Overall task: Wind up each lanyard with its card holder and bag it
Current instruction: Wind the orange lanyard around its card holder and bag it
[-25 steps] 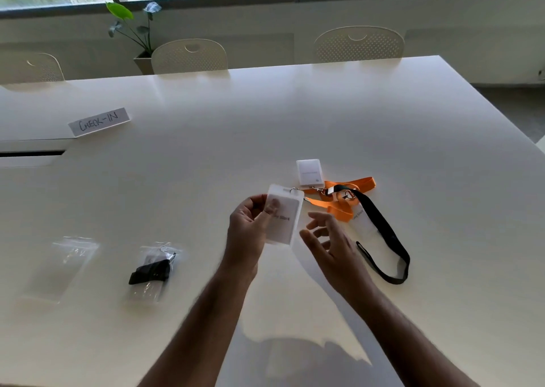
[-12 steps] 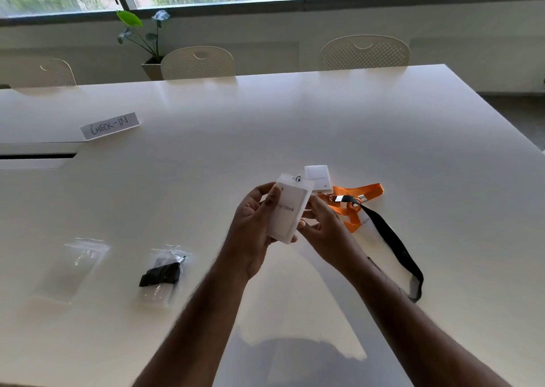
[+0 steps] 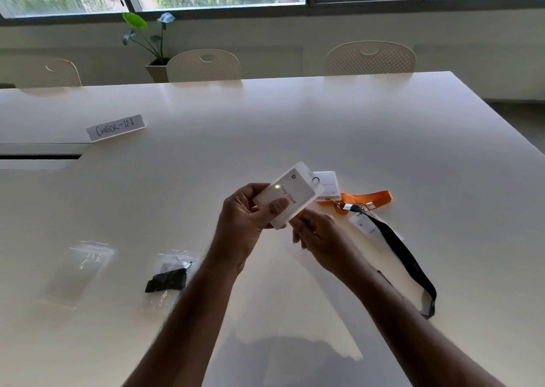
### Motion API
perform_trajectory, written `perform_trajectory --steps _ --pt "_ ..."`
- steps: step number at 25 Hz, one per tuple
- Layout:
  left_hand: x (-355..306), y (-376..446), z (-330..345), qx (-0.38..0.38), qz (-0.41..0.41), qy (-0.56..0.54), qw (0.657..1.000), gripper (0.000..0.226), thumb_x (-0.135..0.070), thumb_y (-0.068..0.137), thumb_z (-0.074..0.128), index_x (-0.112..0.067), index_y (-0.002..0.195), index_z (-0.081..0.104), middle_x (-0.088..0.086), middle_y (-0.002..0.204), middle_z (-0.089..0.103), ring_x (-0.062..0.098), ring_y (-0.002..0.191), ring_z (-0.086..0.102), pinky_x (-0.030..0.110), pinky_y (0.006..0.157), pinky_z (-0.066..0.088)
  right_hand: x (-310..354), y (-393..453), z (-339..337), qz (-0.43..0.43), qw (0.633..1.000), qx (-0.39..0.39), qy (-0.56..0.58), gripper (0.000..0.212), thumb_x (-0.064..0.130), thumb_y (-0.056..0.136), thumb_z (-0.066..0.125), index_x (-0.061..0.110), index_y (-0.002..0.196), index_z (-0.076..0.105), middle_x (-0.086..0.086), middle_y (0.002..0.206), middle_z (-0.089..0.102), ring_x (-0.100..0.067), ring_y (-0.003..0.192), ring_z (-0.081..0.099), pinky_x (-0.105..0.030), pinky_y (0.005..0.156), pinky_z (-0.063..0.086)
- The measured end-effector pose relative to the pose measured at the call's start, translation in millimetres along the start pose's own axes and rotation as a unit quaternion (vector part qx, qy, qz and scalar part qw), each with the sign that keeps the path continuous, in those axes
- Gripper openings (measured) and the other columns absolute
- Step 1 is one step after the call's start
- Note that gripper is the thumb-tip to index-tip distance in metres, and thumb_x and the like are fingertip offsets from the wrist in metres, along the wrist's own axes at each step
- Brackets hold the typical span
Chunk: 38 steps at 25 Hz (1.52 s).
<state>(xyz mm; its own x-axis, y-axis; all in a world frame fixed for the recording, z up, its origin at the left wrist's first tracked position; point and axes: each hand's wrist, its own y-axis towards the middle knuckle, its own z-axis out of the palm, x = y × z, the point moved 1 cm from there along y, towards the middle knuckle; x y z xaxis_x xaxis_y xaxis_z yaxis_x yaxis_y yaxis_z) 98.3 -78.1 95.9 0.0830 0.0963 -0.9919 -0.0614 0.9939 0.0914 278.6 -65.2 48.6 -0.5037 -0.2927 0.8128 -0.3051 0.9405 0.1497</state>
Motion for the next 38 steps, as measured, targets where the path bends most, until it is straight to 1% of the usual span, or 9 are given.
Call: perform_trajectory --steps 3,9,12,16,19,22,28,33,38 --pt "1 8 -12 -0.031 0.02 0.035 0.999 0.026 -0.024 0.079 0.087 -0.018 0.101 0.074 0.001 0.098 0.082 0.02 0.089 0.08 0.031 0.063 0.064 9 -2 -1 -0.03 0.999 0.013 -0.035 0.015 0.034 0.107 0.06 0.028 0.102 0.073 0.008 0.096 0.066 0.0 0.087 0.064 -0.022 0.071 0.051" --pt "8 19 -25 -0.048 0.049 0.098 0.993 0.019 -0.026 0.083 0.086 -0.029 0.096 0.072 -0.013 0.098 0.081 0.011 0.091 0.079 0.025 0.066 0.064 27 -1 -3 -0.024 0.989 0.103 -0.105 0.024 0.046 0.105 0.058 0.038 0.116 0.077 0.008 0.135 0.054 -0.015 0.127 0.051 -0.045 0.1 0.051" --pt "11 23 -29 -0.043 0.053 0.11 0.992 0.019 -0.02 0.085 0.086 -0.03 0.094 0.073 -0.013 0.096 0.082 0.009 0.09 0.079 0.029 0.072 0.066 34 0 -8 -0.009 0.987 0.159 0.036 0.025 0.036 0.109 0.056 0.028 0.114 0.079 0.014 0.127 0.072 -0.006 0.119 0.066 -0.035 0.1 0.056" --pt "17 23 -30 -0.04 0.063 0.174 0.982 0.013 -0.019 0.089 0.083 -0.024 0.098 0.075 -0.005 0.096 0.081 0.019 0.09 0.079 0.049 0.079 0.066 52 -2 -14 -0.014 0.956 0.2 0.214 0.031 0.027 0.112 0.05 0.007 0.111 0.073 -0.005 0.102 0.083 -0.019 0.094 0.08 -0.03 0.086 0.062" --pt "16 19 -30 -0.038 0.089 0.195 0.976 0.012 -0.026 0.091 0.081 -0.024 0.102 0.075 0.0 0.09 0.08 0.035 0.083 0.075 0.052 0.072 0.063 68 1 -19 -0.021 0.948 0.172 0.266 0.031 0.026 0.112 0.048 0.007 0.109 0.072 -0.009 0.082 0.079 -0.019 0.07 0.075 -0.028 0.067 0.057" --pt "13 16 -28 -0.021 0.106 0.212 0.971 0.009 -0.027 0.093 0.079 -0.026 0.101 0.076 -0.004 0.085 0.078 0.028 0.077 0.073 0.048 0.069 0.06 76 7 -29 -0.028 0.935 0.149 0.321 0.03 0.026 0.109 0.05 0.007 0.112 0.074 -0.005 0.069 0.066 -0.019 0.054 0.062 -0.04 0.059 0.054" --pt "17 13 -29 0.072 0.068 0.24 0.966 0.016 -0.036 0.092 0.079 -0.025 0.104 0.079 -0.011 0.094 0.081 0.011 0.089 0.077 0.043 0.082 0.062 81 31 -56 -0.056 0.955 0.101 0.273 0.028 0.025 0.109 0.053 0.015 0.122 0.077 0.006 0.057 0.047 -0.011 0.048 0.046 -0.027 0.048 0.045" --pt "17 10 -36 0.168 0.051 0.27 0.947 0.02 -0.044 0.091 0.077 -0.032 0.106 0.079 -0.014 0.098 0.08 0.015 0.09 0.074 0.04 0.082 0.063 71 49 -75 -0.084 0.986 0.082 0.115 0.038 0.055 0.101 0.055 0.037 0.13 0.072 0.011 0.055 0.043 -0.006 0.047 0.04 -0.025 0.047 0.034" --pt "-1 6 -38 0.23 0.08 0.274 0.93 0.012 -0.052 0.087 0.076 -0.054 0.097 0.072 -0.032 0.096 0.074 0.002 0.093 0.073 0.012 0.077 0.057 54 59 -75 -0.073 0.994 0.064 0.045 0.041 0.066 0.098 0.052 0.049 0.131 0.07 0.012 0.057 0.04 -0.003 0.049 0.039 -0.02 0.049 0.031"
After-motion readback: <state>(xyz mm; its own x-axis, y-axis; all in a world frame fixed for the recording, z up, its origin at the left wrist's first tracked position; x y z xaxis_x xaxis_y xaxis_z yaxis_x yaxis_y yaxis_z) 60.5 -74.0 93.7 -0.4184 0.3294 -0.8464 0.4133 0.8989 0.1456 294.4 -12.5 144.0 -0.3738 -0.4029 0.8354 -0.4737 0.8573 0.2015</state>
